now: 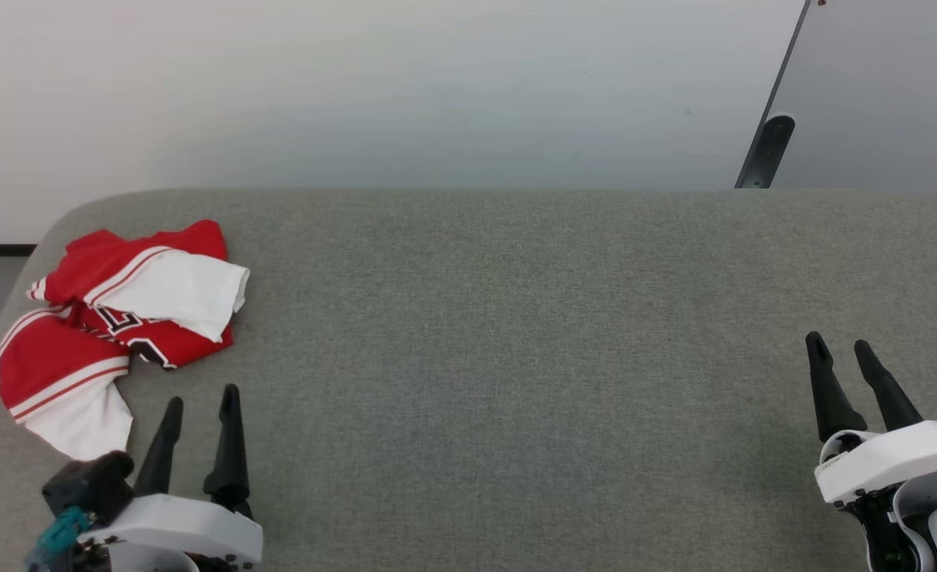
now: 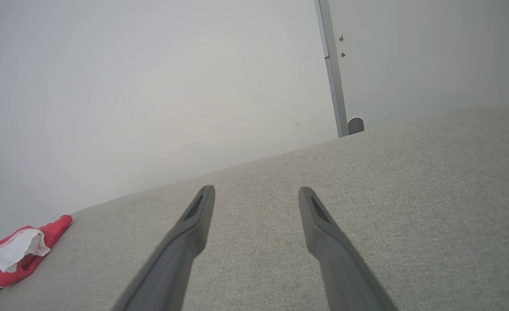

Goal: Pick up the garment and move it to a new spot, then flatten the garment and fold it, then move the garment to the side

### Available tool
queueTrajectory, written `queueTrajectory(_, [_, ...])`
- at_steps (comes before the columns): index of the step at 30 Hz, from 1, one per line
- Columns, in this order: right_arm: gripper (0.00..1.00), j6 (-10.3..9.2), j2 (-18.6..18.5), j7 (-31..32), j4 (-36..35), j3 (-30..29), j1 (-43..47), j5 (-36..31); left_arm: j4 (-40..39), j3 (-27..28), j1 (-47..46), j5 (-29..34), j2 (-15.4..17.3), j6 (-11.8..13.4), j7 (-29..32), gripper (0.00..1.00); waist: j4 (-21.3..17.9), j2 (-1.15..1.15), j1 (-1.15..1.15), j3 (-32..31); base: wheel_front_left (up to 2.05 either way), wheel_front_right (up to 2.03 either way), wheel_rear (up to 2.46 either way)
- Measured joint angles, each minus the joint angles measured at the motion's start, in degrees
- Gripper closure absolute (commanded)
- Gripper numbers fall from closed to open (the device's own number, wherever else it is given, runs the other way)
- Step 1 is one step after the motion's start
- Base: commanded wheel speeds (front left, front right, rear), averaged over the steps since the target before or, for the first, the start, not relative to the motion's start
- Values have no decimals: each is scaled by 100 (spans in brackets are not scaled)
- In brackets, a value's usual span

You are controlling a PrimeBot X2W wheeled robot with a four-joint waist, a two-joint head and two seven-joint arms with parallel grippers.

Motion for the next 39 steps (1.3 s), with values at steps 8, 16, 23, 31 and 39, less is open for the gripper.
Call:
queueTrajectory(8, [0,0,-68,-124,8,-69,1,-302,182,-48,-39,244,40,-93,-115,0,-9,0,0,30,0,0,0])
queueTrajectory(16, [0,0,-96,-233,-25,-109,9,-645,319,-73,-96,444,97,-147,-212,0,-29,0,0,19,0,0,0])
queueTrajectory(23, [0,0,-98,-328,-71,-131,55,-946,404,-88,-122,700,169,-180,-286,0,-25,0,0,-18,0,0,0])
queueTrajectory(31, [0,1,-89,-414,-79,-218,121,-1105,579,-180,-125,917,214,-192,-379,0,-28,0,0,-36,0,0,0])
queueTrajectory(39, [0,1,-110,-506,-85,-255,170,-1352,613,-202,-186,1099,292,-196,-464,0,-28,0,0,-53,0,0,0])
